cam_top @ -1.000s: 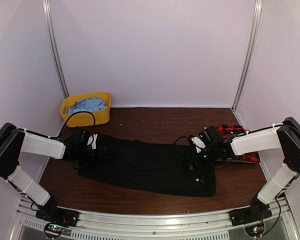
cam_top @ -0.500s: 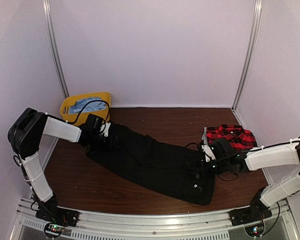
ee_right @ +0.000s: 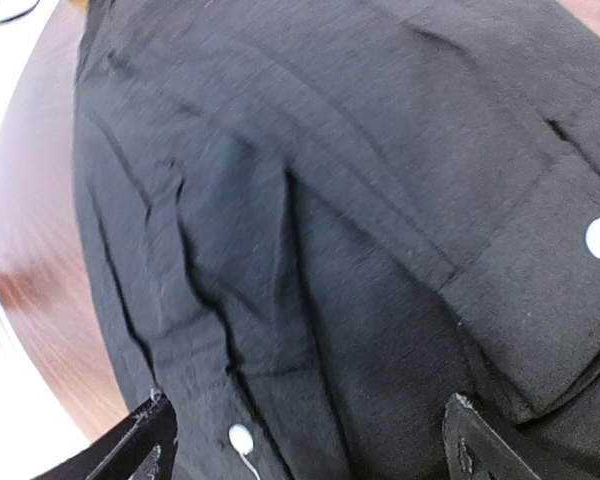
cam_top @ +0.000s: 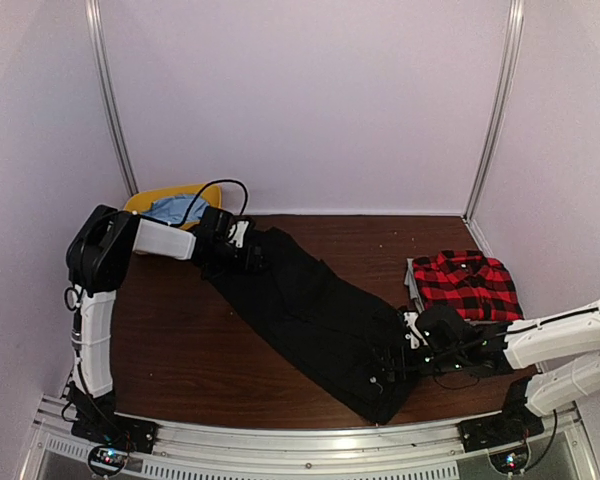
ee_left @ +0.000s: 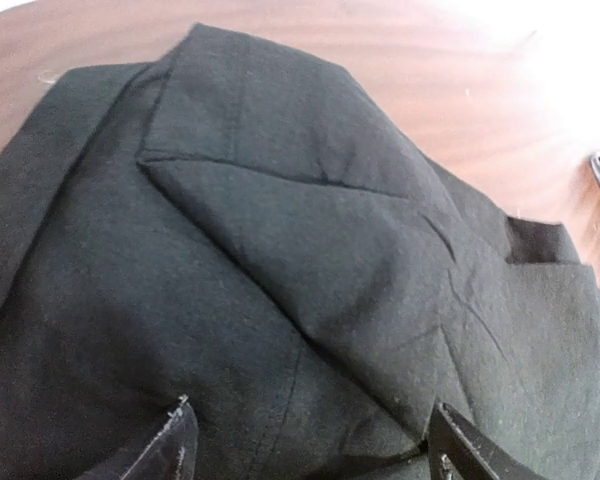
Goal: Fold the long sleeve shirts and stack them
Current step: Rotate the rectangle-folded shirt at the center of the board.
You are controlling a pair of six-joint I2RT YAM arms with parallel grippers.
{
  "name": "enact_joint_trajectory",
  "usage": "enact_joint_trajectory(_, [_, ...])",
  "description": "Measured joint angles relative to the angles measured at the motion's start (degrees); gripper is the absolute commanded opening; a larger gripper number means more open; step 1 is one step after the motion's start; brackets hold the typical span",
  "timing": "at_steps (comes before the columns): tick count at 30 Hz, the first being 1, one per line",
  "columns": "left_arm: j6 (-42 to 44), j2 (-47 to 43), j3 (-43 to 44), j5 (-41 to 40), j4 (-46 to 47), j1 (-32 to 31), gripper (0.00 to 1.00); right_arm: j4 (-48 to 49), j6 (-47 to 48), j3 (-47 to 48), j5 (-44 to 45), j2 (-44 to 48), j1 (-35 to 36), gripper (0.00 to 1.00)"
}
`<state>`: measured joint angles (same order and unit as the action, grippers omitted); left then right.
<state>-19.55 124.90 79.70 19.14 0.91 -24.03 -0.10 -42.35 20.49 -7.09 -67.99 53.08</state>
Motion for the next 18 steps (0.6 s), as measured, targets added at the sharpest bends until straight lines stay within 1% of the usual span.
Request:
enact_joint_trajectory(5, [1.68, 6.25, 9.77, 0.83, -2.45, -0.02, 0.81, 1.51, -4.39, -0.07, 2.69, -0.74, 6.49, 0.93])
enact_joint_trajectory(8, [2.60, 9.81, 15.50, 1.42, -3.63, -0.02, 0.81, 3.87, -6.03, 0.85, 4.00, -3.34, 10.60, 0.93])
enact_joint_trajectory(14, [4.48, 15.54, 25.81, 1.46, -8.09, 0.00, 0.82, 6.91, -6.47, 7.96, 4.92, -13.44, 16.83, 0.94])
enact_joint_trajectory(18, [5.81, 19.21, 32.22, 1.57, -10.03, 0.00, 0.84, 8.13, -4.72, 14.21, 4.20, -20.48, 19.23, 0.94])
